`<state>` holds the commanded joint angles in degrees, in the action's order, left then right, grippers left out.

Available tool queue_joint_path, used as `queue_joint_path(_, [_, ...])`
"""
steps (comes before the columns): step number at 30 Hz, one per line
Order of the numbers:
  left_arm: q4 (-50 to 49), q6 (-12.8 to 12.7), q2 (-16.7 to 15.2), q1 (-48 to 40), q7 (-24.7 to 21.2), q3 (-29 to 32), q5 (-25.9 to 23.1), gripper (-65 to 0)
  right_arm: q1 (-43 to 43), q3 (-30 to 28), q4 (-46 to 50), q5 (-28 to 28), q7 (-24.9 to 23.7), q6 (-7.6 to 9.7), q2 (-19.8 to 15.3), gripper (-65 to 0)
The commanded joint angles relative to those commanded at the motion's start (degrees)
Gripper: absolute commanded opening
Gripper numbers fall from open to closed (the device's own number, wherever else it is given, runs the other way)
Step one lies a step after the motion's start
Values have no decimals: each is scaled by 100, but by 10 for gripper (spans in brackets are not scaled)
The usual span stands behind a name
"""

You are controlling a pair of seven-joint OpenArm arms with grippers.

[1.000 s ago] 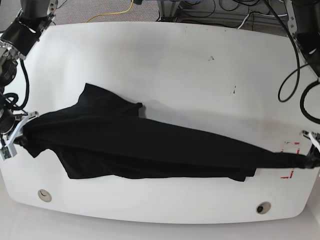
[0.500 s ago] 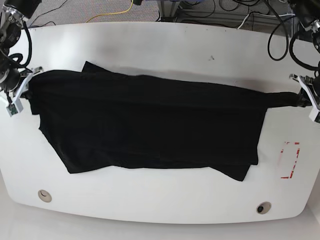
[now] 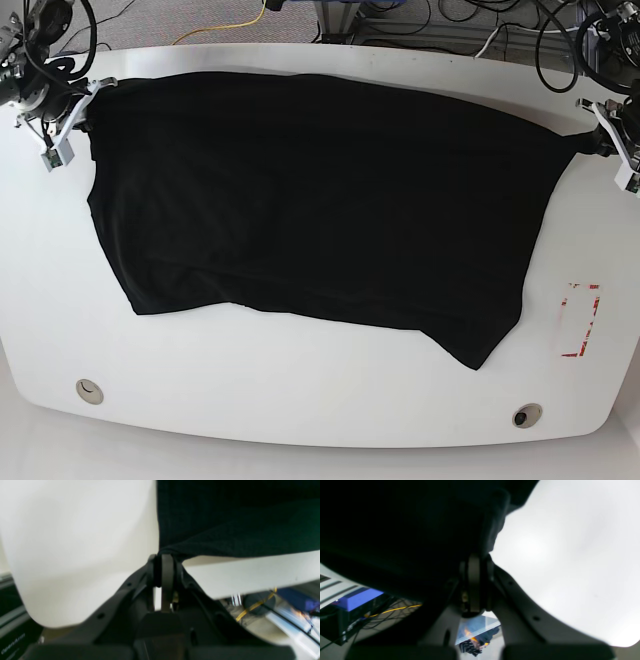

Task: Layout the t-shirt on the table in an organized manner, then fold the t-shirt properly
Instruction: 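Lay the shirt down with both grippers, stretching it between them, then release the shirt with the right gripper and raise it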

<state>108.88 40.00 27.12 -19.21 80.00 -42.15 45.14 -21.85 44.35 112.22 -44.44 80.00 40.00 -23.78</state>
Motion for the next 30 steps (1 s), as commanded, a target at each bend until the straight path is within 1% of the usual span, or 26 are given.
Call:
queue_joint_path(5, [-26, 0, 26, 44, 0, 0, -18, -650, 79, 0, 0, 9, 0, 0, -26, -650])
queue_joint_path(10, [-44, 0, 35, 457, 0, 0, -79, -650, 352, -9, -79, 62, 0, 0, -53, -650])
queue_joint_path(15, [-70, 0, 26, 1002, 0, 185, -563, -650, 624, -18, -211, 255, 0, 0, -26, -650])
queue_joint_path(17, [-79, 0, 26, 1292, 0, 334, -844, -650, 756, -18, -316, 308, 0, 0, -18, -650])
queue_joint_path(20, [-79, 0, 26, 1486, 0, 475, -1152, -650, 985, -18, -484, 404, 0, 0, -18, -650])
queue_joint_path(25, [-79, 0, 26, 1749, 0, 501, -1398, -650, 1336, -35, -747, 536, 0, 0, -18, -650])
queue_joint_path(30, [-255, 0, 9, 2031, 0, 563, -1644, -650, 1820, -387, -1073, 862, -48, 0, -18, -650])
